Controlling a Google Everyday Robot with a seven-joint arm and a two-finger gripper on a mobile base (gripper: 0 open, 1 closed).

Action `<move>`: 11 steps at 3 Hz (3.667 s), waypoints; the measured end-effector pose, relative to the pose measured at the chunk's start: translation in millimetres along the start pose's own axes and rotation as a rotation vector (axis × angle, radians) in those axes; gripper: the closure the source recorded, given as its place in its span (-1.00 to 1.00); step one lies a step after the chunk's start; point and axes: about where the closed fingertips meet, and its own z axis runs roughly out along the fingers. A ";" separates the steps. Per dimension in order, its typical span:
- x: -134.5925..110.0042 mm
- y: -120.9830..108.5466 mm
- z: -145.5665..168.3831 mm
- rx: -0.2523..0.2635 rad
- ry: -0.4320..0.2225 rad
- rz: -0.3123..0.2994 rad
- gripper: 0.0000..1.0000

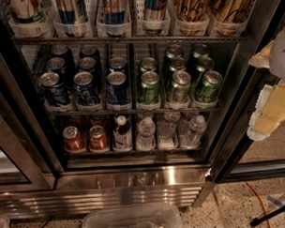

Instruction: Pick redbull can from top shelf of fridge

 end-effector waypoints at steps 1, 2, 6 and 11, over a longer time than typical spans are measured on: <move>-6.0 0.8 9.1 0.002 0.007 -0.009 -1.00; -17.3 3.3 37.6 -0.025 0.014 -0.019 -1.00; -13.4 -2.0 81.1 0.071 -0.372 0.018 -1.00; -103.4 -27.2 -4.6 -0.035 -1.138 0.242 -1.00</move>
Offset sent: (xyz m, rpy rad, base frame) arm 0.0216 0.0403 -0.0707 -0.0183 0.0788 0.0365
